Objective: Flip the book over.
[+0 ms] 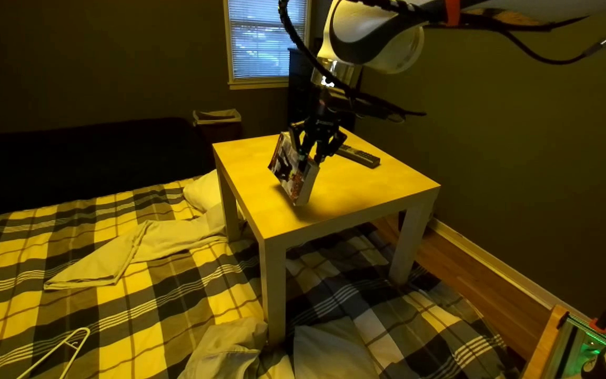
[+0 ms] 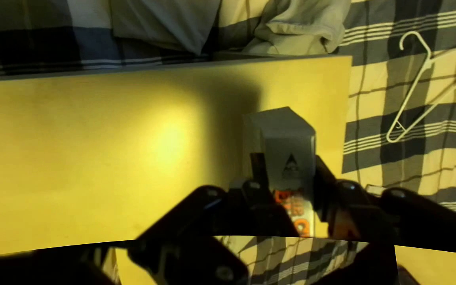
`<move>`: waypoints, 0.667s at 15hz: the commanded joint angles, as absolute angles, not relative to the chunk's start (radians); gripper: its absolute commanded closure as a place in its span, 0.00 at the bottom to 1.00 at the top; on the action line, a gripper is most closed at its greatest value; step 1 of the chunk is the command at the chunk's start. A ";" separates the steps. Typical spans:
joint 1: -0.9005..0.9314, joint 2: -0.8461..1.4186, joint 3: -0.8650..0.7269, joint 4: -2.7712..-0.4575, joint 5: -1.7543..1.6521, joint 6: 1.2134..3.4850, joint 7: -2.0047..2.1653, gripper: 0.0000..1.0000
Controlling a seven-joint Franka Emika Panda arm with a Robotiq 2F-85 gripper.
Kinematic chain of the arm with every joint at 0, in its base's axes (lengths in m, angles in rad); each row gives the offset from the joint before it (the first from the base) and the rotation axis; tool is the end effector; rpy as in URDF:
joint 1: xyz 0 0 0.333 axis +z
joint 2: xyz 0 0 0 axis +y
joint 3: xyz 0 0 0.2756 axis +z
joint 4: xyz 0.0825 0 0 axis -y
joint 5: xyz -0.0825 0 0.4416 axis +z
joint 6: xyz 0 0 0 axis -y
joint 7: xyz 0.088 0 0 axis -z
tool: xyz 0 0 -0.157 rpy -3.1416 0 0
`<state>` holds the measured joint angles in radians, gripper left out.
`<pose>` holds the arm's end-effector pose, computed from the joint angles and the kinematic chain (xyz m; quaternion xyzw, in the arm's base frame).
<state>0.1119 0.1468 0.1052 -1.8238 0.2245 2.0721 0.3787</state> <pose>0.6452 0.1630 0.3535 -0.9843 0.1296 -0.0164 0.1185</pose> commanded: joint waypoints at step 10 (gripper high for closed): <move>-0.072 0.439 0.091 -1.506 0.859 2.047 0.151 0.92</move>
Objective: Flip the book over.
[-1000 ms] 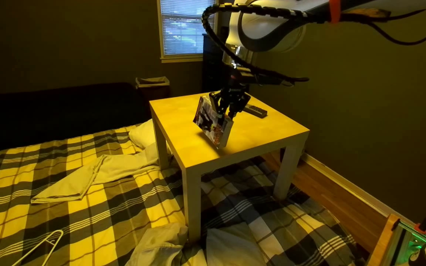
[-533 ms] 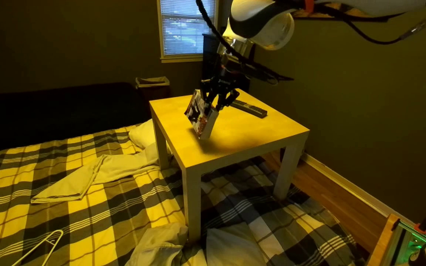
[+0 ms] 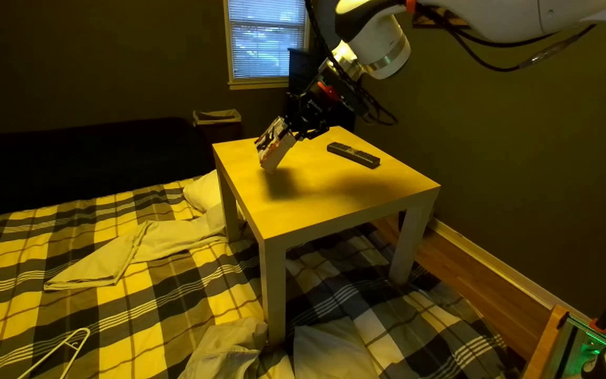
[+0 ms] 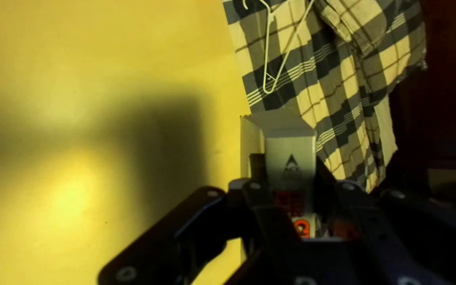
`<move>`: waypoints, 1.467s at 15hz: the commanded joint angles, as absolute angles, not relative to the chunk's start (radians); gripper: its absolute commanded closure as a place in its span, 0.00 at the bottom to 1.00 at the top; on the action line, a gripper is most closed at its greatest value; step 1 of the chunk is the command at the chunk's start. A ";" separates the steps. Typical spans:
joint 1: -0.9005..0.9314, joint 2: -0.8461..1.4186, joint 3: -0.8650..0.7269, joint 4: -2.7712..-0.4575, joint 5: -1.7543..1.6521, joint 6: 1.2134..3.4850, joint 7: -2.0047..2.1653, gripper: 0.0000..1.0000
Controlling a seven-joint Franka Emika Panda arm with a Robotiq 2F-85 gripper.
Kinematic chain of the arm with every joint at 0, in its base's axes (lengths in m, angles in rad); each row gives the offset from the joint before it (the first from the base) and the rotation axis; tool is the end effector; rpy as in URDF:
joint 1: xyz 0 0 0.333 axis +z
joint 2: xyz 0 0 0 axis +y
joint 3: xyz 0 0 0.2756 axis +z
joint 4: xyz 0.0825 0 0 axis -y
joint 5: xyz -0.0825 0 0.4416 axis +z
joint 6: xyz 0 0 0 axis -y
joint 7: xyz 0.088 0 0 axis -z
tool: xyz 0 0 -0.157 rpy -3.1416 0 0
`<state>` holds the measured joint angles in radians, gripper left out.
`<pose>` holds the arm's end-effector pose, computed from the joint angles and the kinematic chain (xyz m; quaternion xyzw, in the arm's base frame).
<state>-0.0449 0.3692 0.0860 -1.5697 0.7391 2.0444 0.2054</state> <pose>0.7287 0.0921 0.3587 -0.9100 0.2262 -0.0058 0.3474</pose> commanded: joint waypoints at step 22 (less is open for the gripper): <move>-0.045 0.589 0.048 -1.507 1.047 2.210 -0.231 0.86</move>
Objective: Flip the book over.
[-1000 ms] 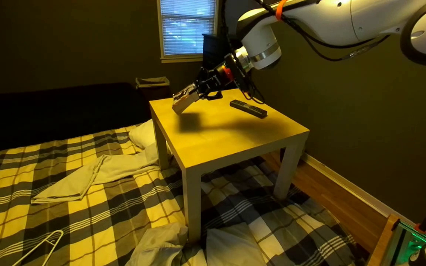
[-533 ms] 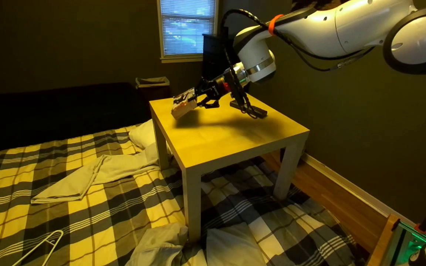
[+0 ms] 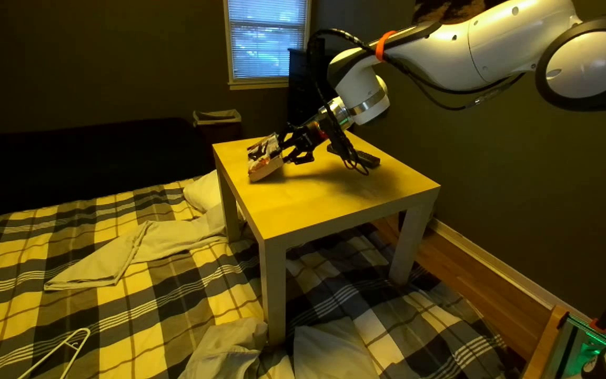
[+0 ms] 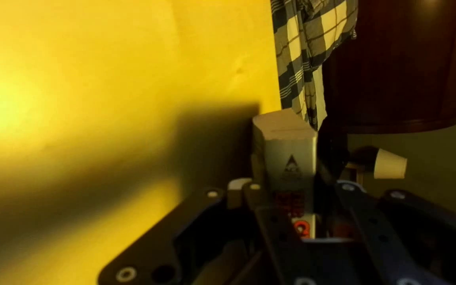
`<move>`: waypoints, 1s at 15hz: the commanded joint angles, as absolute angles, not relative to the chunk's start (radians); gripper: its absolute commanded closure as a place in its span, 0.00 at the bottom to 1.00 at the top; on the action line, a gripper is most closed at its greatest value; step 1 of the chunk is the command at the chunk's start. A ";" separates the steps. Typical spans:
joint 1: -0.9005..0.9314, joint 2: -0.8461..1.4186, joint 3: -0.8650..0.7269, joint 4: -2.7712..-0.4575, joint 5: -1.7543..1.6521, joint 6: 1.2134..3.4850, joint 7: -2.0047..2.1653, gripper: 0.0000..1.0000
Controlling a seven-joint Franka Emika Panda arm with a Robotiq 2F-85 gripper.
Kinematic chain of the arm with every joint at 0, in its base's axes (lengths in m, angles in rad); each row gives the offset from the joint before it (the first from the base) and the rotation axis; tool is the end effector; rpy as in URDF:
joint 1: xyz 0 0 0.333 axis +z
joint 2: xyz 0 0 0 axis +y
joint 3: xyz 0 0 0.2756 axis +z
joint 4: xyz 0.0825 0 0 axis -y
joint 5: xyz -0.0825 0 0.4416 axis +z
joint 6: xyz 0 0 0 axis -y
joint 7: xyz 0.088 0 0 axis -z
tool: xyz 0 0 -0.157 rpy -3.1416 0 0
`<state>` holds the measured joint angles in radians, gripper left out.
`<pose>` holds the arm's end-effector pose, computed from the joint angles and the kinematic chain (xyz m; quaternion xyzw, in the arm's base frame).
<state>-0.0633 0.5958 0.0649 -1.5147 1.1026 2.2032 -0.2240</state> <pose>0.7681 0.0624 0.2488 -0.8690 0.1983 -0.0870 0.4448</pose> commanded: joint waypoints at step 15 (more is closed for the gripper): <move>-0.040 0.579 0.035 -1.496 0.895 2.243 -0.191 0.12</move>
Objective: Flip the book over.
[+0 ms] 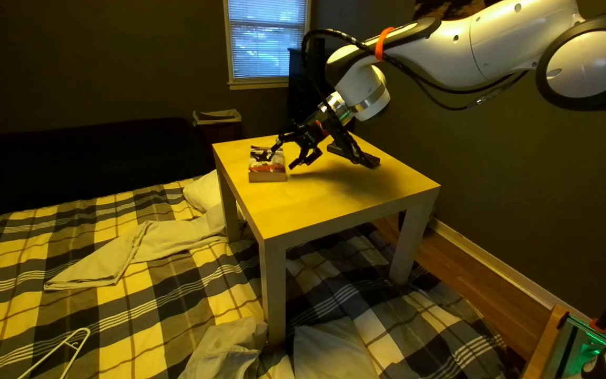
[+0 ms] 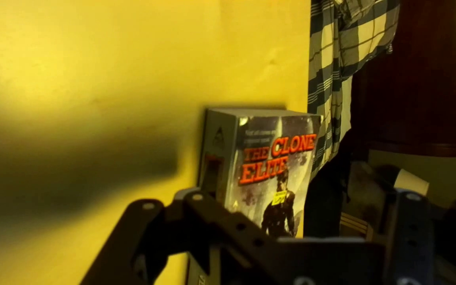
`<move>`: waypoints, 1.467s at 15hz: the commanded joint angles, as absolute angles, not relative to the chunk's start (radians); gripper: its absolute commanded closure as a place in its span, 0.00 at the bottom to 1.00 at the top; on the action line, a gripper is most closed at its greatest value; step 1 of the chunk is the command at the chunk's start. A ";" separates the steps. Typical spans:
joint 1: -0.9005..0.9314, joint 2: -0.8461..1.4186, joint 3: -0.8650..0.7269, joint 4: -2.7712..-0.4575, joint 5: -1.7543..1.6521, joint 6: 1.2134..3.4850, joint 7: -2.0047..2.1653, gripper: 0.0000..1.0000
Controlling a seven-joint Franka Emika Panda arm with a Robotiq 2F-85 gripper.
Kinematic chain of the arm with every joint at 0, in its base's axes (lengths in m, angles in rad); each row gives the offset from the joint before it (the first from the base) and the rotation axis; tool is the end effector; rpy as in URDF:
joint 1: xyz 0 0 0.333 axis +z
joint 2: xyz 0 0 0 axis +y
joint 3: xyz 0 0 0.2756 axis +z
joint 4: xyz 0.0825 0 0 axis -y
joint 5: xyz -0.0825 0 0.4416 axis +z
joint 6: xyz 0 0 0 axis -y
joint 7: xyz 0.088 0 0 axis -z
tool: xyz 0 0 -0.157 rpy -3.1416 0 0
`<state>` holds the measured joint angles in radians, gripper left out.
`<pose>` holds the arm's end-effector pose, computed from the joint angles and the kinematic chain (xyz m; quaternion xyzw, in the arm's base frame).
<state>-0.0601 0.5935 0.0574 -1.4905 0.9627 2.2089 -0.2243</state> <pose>0.7709 0.0534 0.2557 -0.9001 0.1585 -0.0988 0.3937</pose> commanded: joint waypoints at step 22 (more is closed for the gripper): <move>0.084 0.077 -0.004 -1.579 -0.177 1.728 0.301 0.00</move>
<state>0.1020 0.0753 -0.0237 -1.5838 -0.1760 1.7326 0.3008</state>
